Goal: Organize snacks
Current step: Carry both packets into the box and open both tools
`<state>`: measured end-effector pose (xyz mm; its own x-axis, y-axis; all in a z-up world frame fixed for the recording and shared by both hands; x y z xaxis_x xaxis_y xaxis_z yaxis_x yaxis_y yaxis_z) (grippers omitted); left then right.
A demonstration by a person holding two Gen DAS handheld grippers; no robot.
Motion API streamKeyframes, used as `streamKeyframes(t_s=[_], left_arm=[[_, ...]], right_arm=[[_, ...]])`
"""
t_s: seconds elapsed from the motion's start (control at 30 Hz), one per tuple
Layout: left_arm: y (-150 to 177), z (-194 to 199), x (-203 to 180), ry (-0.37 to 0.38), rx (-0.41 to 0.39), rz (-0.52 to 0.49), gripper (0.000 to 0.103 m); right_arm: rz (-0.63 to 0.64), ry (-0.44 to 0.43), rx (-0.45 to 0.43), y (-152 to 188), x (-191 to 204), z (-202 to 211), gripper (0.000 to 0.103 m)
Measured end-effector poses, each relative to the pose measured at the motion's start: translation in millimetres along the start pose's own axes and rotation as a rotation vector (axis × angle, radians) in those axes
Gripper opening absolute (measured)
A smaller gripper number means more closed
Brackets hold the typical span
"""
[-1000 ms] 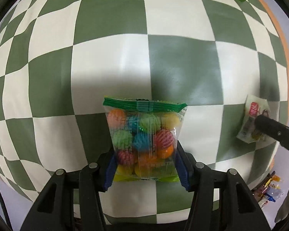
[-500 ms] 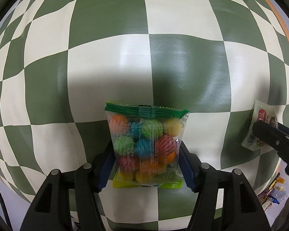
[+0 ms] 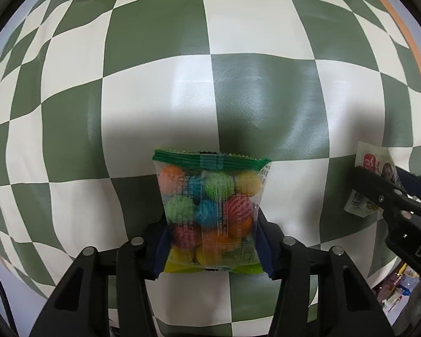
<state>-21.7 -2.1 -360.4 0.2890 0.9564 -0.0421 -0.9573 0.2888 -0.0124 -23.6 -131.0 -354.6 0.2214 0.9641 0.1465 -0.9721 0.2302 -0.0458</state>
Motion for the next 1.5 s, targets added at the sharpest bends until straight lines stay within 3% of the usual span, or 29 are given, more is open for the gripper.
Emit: streamKeyframes(t_s=[0.07,0.1,0.13,0.17,0.2,0.33,0.47,0.57,0.63,0.67,0.77,0.8,1.0,1.2,1.5], left_arm=[[0.9,0.3,5.0,0.076,0.013,0.023,0.065],[3.6,-0.2,6.7,0.12,0.034,0.034,0.075],[5.4,0.6,10.8,0.149,0.045,0.043,0.077],[7.8,1.9,14.8,0.173,0.052,0.056,0.077],[9.9,3.0,18.7,0.187,0.058,0.068,0.077],[10.9,5.3,28.3,0.214,0.057,0.107,0.077],[5.9,6.3,30.0,0.162,0.051,0.107,0.077],[-2.7,13.4,24.2,0.088,0.038,0.081,0.063],[-8.6,19.3,22.4,0.072,0.031,0.069,0.05],[-9.6,22.2,22.9,0.063,0.027,0.071,0.049],[-11.6,29.1,25.0,0.055,0.016,0.084,0.046],[-12.2,31.2,25.6,0.052,0.013,0.085,0.046],[-12.1,49.7,26.7,0.053,-0.01,0.087,0.046],[-2.2,58.7,27.2,0.056,-0.043,0.09,0.046],[-29.2,117.8,34.1,0.092,-0.127,0.079,0.046]], right_arm=[[-0.018,-0.047,0.017,0.5,0.4,3.4,0.058],[-0.034,-0.08,0.038,0.1,-2.2,5.6,0.064],[-0.047,-0.121,0.068,0.3,-3.2,7.4,0.073],[-0.055,-0.155,0.094,0.6,-3.9,9.5,0.086],[-0.062,-0.171,0.104,0.3,-6.3,12.8,0.089],[-0.022,-0.121,0.063,-6.3,-11.7,27.1,0.09],[-0.021,-0.108,0.09,-0.6,-3.0,14.1,0.09],[-0.011,-0.083,0.082,4.7,3.6,2.2,0.09],[-0.024,-0.082,0.061,3.9,4.6,-1.1,0.088],[-0.03,-0.082,0.051,4.1,5.1,-1.9,0.084],[-0.028,-0.04,0.009,3.9,4.6,-3.2,0.059],[-0.024,-0.03,-0.001,3.7,3.3,-2.9,0.056],[0.023,-0.029,-0.059,9.7,4.5,6.4,0.053],[0.015,-0.08,-0.079,12.5,-0.9,22.6,0.053],[-0.001,-0.173,-0.118,-1.4,-15.9,71.1,0.053]])
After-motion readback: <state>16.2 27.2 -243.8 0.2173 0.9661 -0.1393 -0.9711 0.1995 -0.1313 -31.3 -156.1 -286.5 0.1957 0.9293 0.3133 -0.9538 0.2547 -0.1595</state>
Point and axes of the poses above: each gripper's, at about its wrist camera, not at the fingertips, and z roughly against the way its jaws point, x to its left, y to its underside, the point moved 7 cm from there along -z, roughly the way its jaws point, and after that the axes turned 13 degrees about -z, right-handed, at the moved point
